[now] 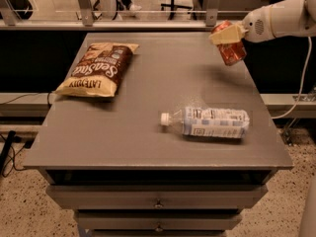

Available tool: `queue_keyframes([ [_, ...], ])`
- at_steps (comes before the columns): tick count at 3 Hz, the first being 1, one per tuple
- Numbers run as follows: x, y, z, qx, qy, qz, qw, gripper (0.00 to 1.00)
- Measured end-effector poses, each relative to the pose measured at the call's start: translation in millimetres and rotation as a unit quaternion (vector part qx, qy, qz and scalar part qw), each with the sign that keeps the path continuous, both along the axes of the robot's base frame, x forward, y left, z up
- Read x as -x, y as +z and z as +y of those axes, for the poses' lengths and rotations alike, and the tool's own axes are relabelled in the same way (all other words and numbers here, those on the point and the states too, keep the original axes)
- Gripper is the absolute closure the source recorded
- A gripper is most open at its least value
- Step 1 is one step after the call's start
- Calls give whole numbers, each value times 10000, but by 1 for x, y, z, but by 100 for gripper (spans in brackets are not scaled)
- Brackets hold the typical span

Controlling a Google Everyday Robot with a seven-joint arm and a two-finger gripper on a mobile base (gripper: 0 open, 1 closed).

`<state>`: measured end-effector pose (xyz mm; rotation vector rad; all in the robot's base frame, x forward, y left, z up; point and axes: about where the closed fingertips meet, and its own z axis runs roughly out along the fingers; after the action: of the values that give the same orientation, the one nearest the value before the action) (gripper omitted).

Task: Place coke can upright

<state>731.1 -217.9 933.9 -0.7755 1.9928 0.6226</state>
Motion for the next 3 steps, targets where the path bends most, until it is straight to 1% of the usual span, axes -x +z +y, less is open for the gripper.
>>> queue_keyframes([
  [1,1,10,2,71,319,-369,9988,100],
  [2,1,8,2,83,319,-357,9988,100],
  [3,-1,12,10,-457,437,-505,9967,100],
])
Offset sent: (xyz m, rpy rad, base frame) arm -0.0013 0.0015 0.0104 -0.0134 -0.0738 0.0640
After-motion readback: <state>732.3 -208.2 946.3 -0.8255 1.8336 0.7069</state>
